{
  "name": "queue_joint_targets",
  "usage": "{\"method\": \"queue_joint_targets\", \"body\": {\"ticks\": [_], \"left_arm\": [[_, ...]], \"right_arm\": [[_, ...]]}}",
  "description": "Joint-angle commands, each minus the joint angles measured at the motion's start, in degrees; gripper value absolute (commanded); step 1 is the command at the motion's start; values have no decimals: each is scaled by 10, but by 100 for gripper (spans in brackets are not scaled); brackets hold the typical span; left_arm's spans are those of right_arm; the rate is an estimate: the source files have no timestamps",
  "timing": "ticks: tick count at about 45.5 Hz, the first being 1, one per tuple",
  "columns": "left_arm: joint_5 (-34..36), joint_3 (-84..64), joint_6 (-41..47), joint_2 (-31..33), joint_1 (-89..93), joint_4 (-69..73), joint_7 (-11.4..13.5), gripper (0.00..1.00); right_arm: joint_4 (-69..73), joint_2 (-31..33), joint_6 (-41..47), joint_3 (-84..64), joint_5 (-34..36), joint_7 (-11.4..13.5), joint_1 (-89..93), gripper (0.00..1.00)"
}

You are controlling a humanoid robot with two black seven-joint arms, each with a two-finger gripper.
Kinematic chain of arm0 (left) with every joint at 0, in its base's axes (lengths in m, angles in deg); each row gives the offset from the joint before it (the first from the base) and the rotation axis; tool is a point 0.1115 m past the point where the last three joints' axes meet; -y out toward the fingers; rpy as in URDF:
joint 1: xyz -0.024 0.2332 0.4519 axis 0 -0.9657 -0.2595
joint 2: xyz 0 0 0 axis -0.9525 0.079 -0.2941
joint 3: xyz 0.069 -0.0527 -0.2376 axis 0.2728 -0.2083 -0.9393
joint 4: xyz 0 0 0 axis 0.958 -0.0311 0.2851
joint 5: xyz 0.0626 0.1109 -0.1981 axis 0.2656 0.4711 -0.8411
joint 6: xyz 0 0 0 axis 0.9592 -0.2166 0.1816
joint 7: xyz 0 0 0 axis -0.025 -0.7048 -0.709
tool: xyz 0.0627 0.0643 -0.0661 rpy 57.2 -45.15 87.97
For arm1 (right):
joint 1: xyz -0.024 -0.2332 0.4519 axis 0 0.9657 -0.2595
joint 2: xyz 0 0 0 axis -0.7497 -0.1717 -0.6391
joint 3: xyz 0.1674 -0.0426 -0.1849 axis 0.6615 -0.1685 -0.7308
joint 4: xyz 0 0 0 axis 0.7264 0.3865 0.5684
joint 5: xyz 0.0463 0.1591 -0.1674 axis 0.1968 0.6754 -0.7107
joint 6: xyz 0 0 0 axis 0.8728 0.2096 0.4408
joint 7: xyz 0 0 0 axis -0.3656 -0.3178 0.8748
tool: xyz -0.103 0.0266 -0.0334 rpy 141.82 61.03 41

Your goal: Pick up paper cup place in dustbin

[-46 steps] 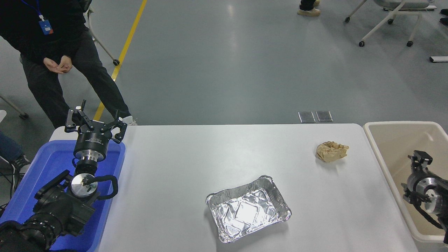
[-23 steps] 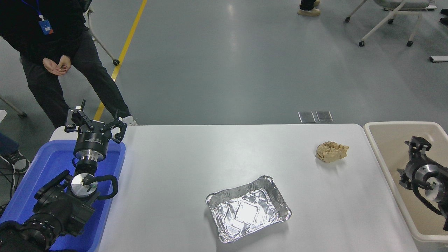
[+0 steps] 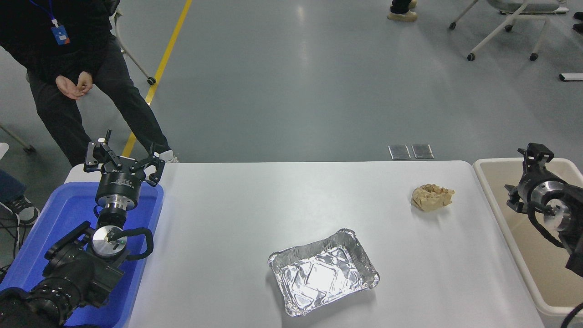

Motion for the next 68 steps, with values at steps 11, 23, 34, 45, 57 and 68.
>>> {"method": "queue_joint_targets", "body": {"ticks": [11,23,34,45,57,68], "left_arm": [[0,0,0,0,0,0,0,99],[0,0,0,0,0,0,0,99],[0,0,0,0,0,0,0,99],[0,1,0,0,0,0,0,99],[0,1,0,0,0,0,0,99],[0,1,0,0,0,0,0,99]], "right_arm": [[76,16,0,117,-37,1,-69,100],[102,9,-1,141,-147,1,-80,100],[127,-6,-3,155,-272,2,-78,100],[128,-39,-27,144,-334,2,-79,100],[129,-58,-24,-17,-345,0,-124,100],[206,-28,-17,-213,-343,0,-197,100]]}}
